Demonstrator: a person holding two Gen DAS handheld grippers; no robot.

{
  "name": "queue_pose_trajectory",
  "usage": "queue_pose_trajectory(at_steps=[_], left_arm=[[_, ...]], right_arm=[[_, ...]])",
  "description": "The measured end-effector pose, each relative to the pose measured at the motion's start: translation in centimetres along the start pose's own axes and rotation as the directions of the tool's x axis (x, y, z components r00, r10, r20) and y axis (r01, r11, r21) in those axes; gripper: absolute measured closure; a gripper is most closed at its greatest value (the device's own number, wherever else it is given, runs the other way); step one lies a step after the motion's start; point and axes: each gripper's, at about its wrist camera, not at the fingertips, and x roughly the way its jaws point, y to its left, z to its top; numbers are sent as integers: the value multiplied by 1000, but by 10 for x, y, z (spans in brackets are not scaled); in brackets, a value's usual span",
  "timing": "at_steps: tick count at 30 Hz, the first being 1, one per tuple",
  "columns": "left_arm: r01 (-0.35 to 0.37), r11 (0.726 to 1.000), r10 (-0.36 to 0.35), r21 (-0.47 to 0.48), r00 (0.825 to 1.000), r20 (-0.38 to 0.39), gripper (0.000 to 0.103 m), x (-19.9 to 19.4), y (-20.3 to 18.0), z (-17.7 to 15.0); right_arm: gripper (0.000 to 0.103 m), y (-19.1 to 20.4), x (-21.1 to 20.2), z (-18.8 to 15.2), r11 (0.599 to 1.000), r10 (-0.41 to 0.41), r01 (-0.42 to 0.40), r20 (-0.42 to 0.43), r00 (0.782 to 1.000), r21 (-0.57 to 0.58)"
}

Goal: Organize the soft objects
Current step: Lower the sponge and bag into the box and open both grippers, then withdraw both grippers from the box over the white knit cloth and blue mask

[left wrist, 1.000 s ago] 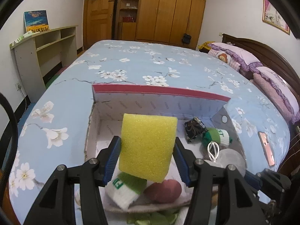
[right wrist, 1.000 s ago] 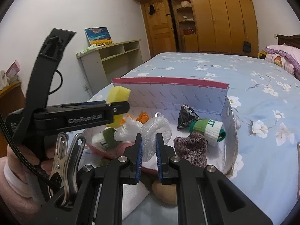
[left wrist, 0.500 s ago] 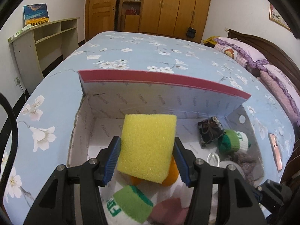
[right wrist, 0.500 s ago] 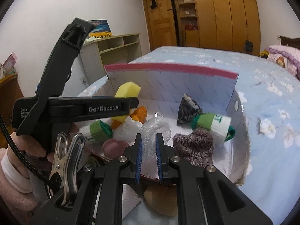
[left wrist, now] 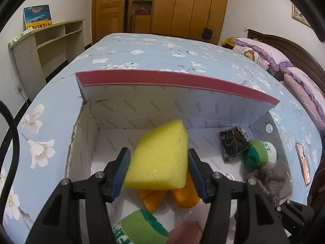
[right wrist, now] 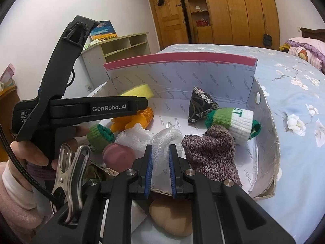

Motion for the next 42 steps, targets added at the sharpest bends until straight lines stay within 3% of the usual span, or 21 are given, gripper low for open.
queue_pose_trajectory(at_steps=[6,13,27,42], left_arm=[[-2,1000,2,2,1000,-5,42,-1,-1,1],[16,1000,-16,6,1000,11,42,-14,-3,0],[12,999,-14,40,999,40,42,-51,-11,-7],[59,998,-60,24,997,43,42,-98,-21,-31]], right_arm=[[84,0,0,-2,1000,-1,1,4,1000,-1],[70,2,-4,-1,1000,-3,3,29,1000,3],[64,4,-22,-2,1000,-12,11,66,998,19],[59,8,-64,-6,998,-55,55,93,994,2]])
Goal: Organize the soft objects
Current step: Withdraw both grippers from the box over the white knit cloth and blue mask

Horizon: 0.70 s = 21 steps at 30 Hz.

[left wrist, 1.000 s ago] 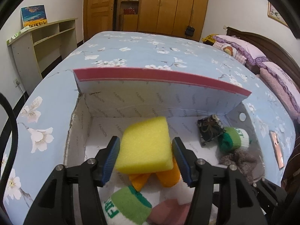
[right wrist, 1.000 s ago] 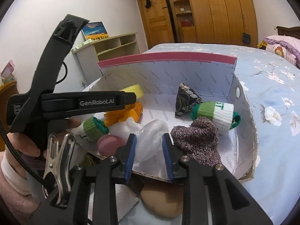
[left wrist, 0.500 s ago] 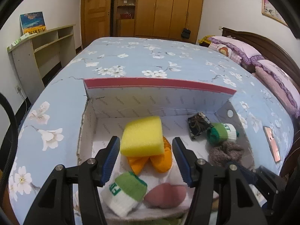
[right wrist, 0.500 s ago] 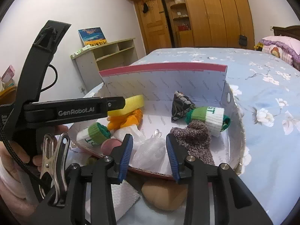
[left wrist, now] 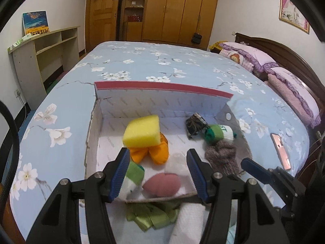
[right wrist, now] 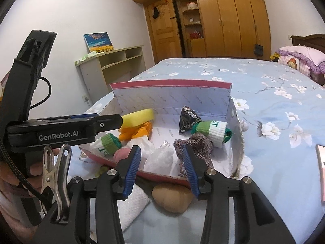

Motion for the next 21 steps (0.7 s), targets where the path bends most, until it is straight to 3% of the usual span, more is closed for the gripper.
queue_pose_trajectory(at_steps=[21], left_arm=[[39,999,-41,-22,997,-61,42,-32,-20,-62]], right_arm=[[56,-4,-49,-28,998,-55,55,12,998,5]])
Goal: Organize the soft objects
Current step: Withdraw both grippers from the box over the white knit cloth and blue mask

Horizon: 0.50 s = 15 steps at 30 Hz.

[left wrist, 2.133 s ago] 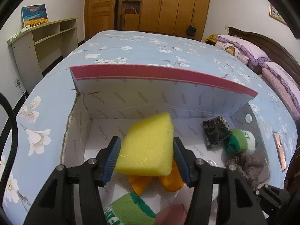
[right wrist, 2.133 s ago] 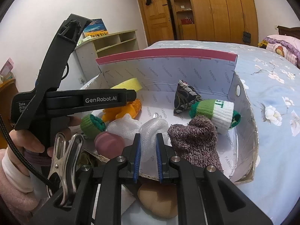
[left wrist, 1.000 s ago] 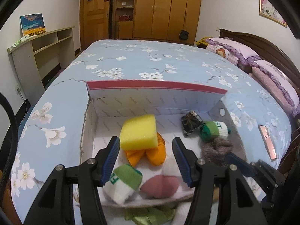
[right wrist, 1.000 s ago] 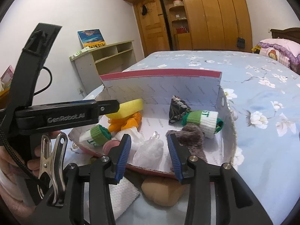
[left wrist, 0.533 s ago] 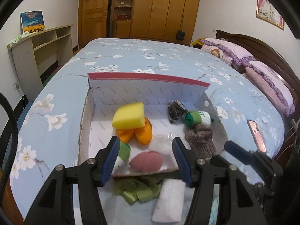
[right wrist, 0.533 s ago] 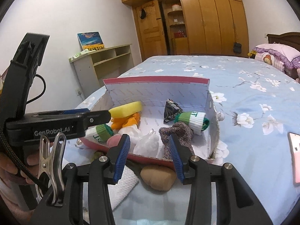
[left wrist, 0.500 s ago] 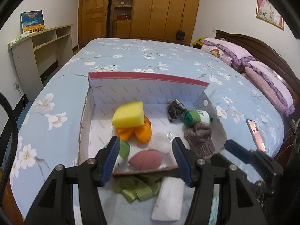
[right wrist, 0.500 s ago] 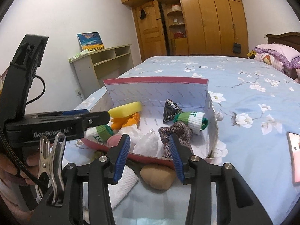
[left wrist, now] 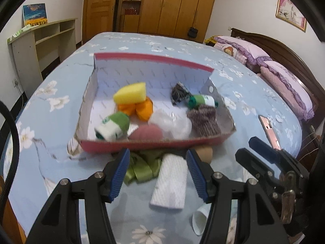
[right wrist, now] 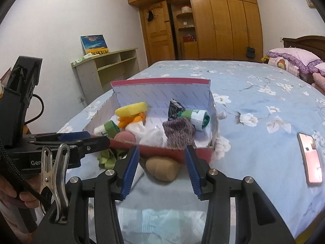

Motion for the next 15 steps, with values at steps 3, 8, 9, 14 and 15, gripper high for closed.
queue_pose_trajectory(at_steps=[3,8,9,14,15], left_arm=[[0,1000,0,-4,1000,-23,42,3,-1,-10],[2,1000,-3,-24,999,-54,42,12,1,-24],[4,1000,-5,-28,998,-62,42,14,1,-28],[8,999,-11,-33,996,-88,42,25,1,-37],[10,999,-13,-34,996,-91,42,27,1,-39]], right_arm=[[56,-2,-3,-9,1000,-4,4,-14,1000,1],[56,-6,-6,-23,1000,-19,19,-41,999,4],[56,-8,-7,-26,1000,-23,23,-47,999,5],[56,-11,-11,-36,999,-35,35,-65,997,0],[56,-11,-11,-38,999,-35,35,-70,997,-1]])
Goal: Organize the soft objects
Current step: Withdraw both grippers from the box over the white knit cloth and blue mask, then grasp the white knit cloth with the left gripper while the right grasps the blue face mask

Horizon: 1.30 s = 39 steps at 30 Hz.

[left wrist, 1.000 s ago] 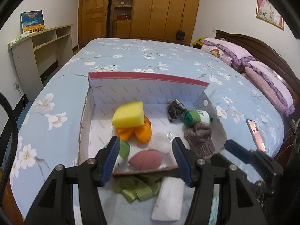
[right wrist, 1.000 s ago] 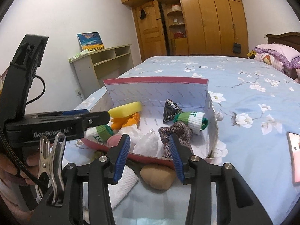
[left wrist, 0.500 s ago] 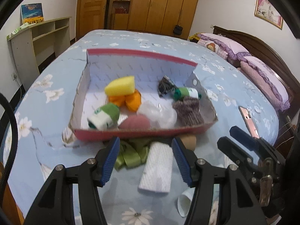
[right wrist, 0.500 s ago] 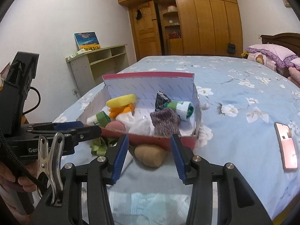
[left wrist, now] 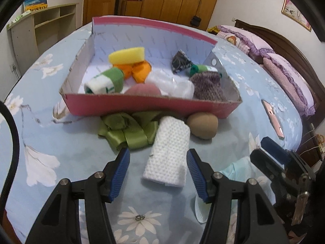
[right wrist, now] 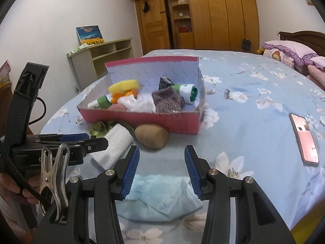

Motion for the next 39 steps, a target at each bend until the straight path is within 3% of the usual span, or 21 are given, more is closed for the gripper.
queue_pose_trajectory(at_steps=[10,25,32,39], left_arm=[[37,999,-38,-15,999,-22,42,20,-4,-9],[-31,999,31,36,999,-7,39,33,-17,-16],[-29,998,29,47,1000,4,60,27,-20,-19],[-17,999,17,42,1000,12,72,19,-17,-22]], right_arm=[[56,-8,4,-18,1000,-1,1,-38,999,3],[56,-23,20,-36,998,18,-13,-94,995,57],[55,-29,23,-40,994,49,-38,-108,993,99],[52,-38,26,-47,982,89,-69,-107,990,177]])
